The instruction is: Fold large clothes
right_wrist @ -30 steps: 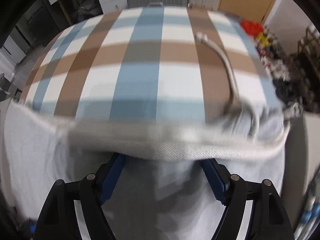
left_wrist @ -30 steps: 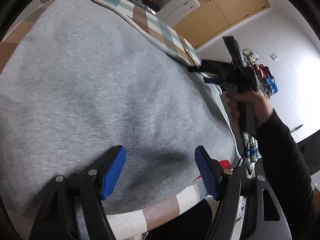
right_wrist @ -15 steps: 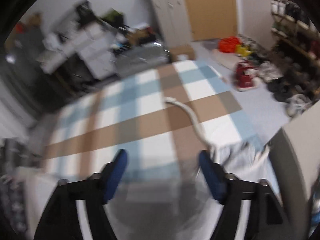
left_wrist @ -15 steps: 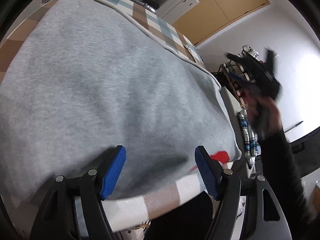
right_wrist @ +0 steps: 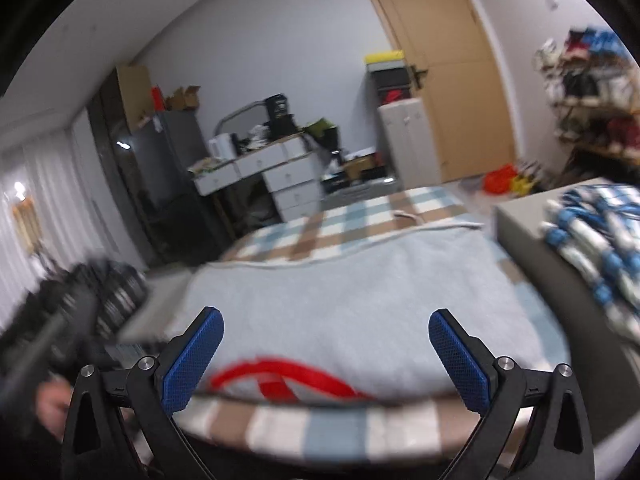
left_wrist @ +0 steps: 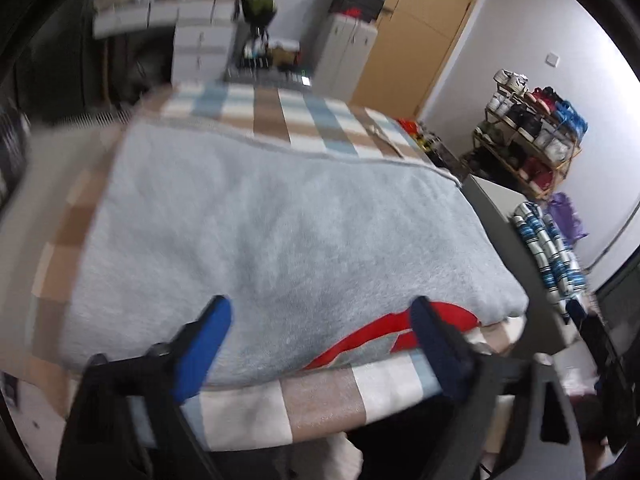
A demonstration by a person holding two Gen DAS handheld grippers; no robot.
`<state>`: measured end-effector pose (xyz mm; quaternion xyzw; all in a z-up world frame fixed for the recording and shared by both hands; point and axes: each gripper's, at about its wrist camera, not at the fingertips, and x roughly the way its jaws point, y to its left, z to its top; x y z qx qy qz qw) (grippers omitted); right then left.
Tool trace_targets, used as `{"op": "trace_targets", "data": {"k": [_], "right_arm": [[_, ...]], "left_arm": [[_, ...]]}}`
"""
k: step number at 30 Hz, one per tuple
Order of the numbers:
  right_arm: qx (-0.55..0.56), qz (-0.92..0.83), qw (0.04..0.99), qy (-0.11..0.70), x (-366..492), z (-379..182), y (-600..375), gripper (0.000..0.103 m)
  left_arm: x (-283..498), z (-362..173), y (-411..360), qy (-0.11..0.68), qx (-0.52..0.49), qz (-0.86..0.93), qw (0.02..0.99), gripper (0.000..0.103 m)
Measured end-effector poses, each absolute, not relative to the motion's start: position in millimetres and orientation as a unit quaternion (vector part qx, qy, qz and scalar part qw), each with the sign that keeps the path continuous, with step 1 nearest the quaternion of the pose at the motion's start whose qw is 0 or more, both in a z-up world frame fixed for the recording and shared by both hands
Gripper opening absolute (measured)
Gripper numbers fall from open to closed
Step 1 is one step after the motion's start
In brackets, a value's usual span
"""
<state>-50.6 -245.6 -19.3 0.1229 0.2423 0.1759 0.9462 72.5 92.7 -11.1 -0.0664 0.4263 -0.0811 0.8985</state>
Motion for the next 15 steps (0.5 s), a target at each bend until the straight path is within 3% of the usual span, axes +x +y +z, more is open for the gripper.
{"op": "trace_targets", "data": {"k": [9,15], "right_arm": [[0.316,0.183,0.871,0.33,-38,-78,-310,0.103],[0.432,0.195,0.801,0.366,-5,-110,-349,0.103]], "left_arm": [[101,-13,46,0.422,0.004,-0.132,0.897,0.091],[128,-44,10,0.504,0.051,-0.171,0.845,0.091]]}}
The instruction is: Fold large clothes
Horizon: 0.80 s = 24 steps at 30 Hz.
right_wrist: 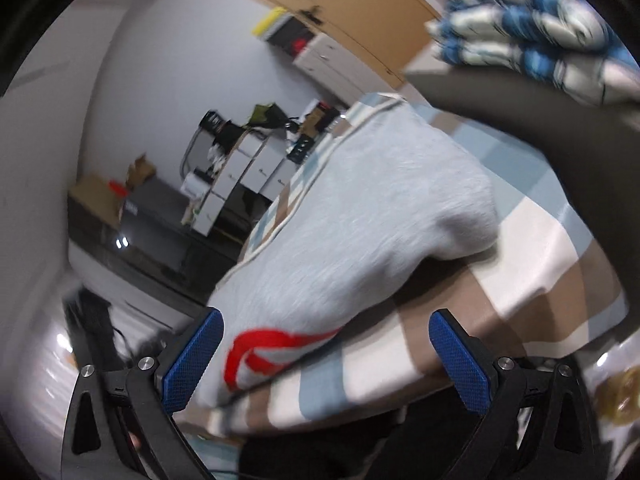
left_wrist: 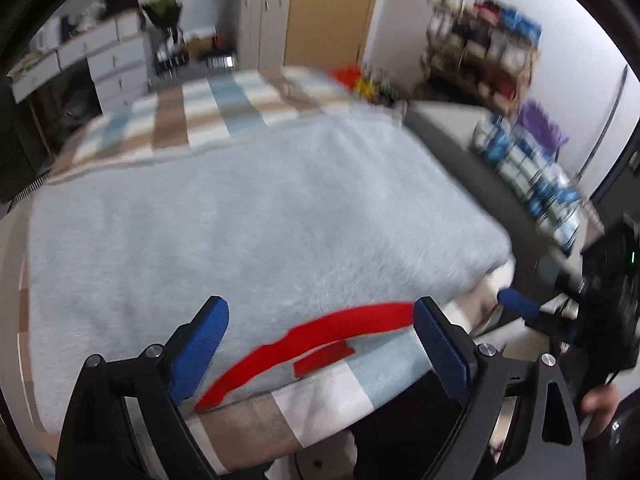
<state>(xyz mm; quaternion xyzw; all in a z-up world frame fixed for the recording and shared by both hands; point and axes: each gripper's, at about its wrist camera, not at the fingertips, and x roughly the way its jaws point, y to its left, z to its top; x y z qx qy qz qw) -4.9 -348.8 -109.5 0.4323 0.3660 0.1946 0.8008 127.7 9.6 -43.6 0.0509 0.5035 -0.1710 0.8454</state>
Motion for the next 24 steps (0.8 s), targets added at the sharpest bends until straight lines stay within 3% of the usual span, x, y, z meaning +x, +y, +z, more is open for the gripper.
{"op": "trace_targets", "data": {"k": [10,16,24], "right_arm": [[0.48,0.166,0.752,0.419,55,-132,-357,0.103],[0.489,0.127,0.736,0.45,70,-127,-363,0.103],[0.42,0.117,0.769,0.467,99,-100,-349,0.103]], "left_arm": [[141,-67,2,0.518,0.076,-0.147,0.839,0.091],[136,-68,1,0.51,0.081,-0.16,0.841,0.097],[134,-70,2,0.502,0.075,-0.176,0.843,0.098]]}}
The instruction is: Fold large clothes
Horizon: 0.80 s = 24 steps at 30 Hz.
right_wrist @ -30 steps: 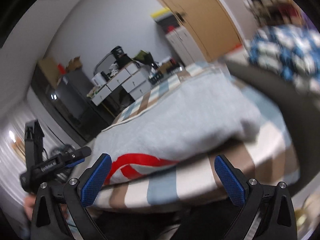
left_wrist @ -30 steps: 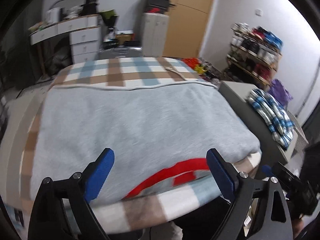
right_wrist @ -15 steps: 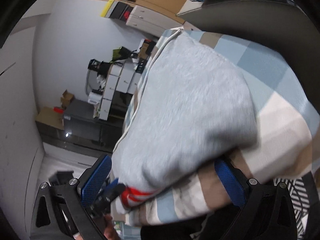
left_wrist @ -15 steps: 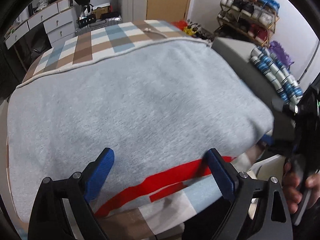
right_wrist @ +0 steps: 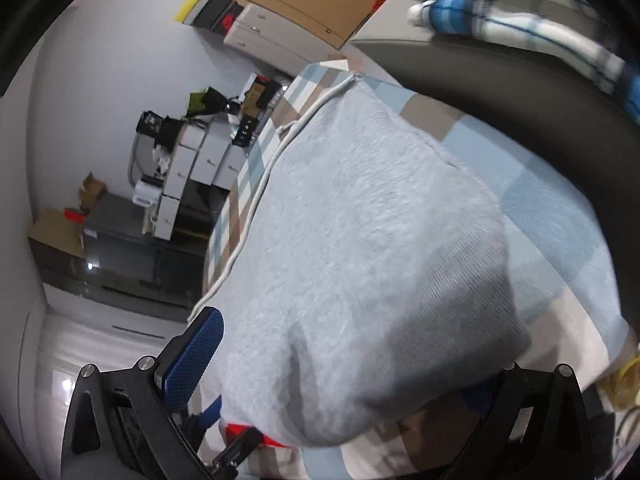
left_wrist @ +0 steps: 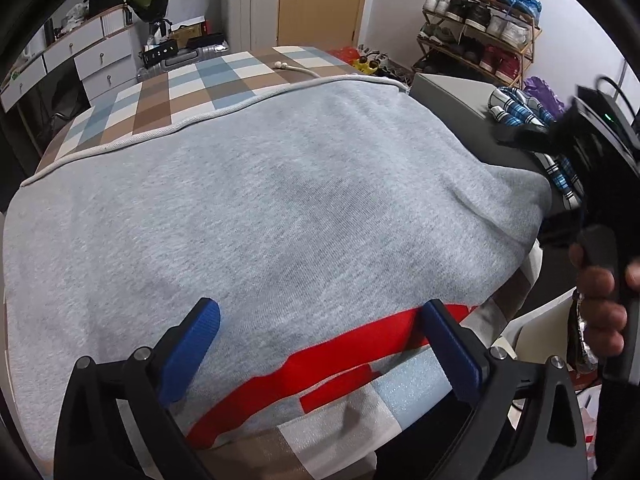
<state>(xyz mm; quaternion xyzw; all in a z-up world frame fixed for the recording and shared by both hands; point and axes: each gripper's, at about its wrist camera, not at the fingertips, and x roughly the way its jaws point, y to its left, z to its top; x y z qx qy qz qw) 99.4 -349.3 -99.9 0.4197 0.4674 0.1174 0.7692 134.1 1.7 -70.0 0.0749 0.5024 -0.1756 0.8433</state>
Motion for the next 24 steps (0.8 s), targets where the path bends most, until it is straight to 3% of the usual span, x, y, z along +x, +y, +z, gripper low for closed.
{"op": "trace_targets", "data": {"k": [7,11,14,24], "right_arm": [[0.347,0.14,0.793,0.481,132,-63,-347,0.103],[0.249,0.099,0.869,0.416,129,-8,-355,0.103],[0.244,0.096,0.884,0.388,120,10,-365,0.103],[0.364,0.106,0.816,0.437,30,-62,-377,0.103]], "left_arm": [[127,-70,8,0.477,0.044,-0.186,0.858,0.098],[126,-69,6,0.475,0.042,-0.189,0.858,0.098],[127,-69,7,0.477,0.04,-0.191,0.857,0.098],[129,-61,23,0.492,-0.009,-0.198,0.848,0.098]]}}
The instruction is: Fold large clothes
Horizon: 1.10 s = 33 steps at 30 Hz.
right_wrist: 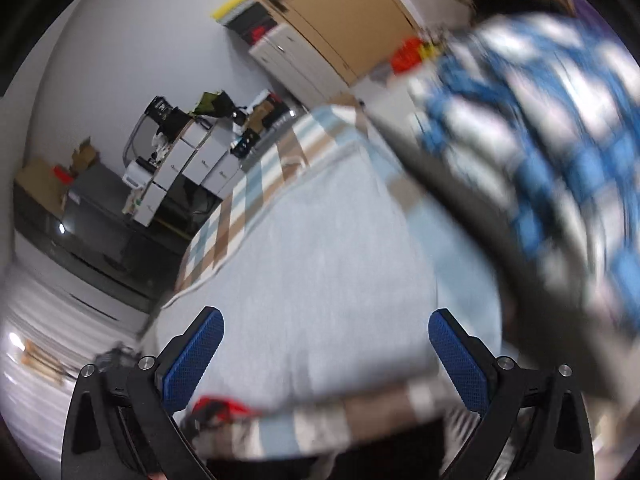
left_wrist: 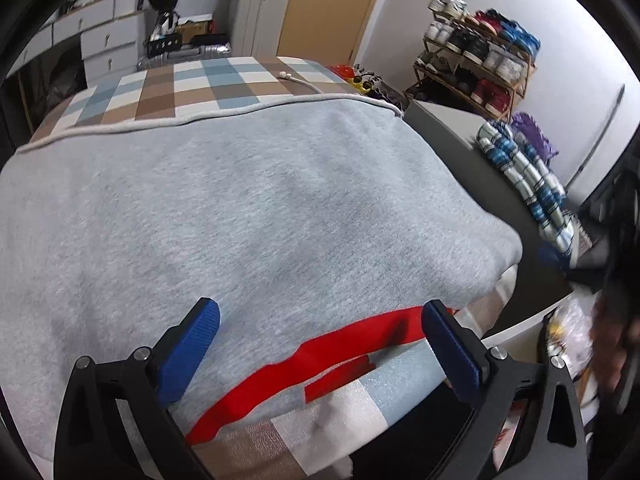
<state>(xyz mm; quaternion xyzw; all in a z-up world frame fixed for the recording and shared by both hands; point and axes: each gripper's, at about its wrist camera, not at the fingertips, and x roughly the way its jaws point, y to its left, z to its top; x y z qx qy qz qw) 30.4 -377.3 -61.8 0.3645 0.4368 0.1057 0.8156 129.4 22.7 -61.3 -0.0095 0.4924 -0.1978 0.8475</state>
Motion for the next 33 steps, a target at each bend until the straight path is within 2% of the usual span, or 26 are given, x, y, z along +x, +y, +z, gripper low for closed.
{"op": "trace_targets", "data": {"k": [6,20,28,33], "right_arm": [[0.431,0.128,0.754,0.478,34,-109,-360,0.103],[0.482,0.104,0.704,0.511,88,-124,-332,0.103],[0.449,0.087,0.745,0.485,105,-122,-326,0.103],[0.435,0.106,0.755,0.479,103,-119,-319,0.103]], "left_arm": [[130,-54,35,0.509,-0.052,-0.201,0.835,0.098],[146,-45,30,0.527,-0.149,-0.29,0.785,0.098],[169,-76,24,0.555,-0.172,-0.28,0.764,0.098],[171,-78,29,0.561,-0.184,-0.301,0.748,0.098]]}}
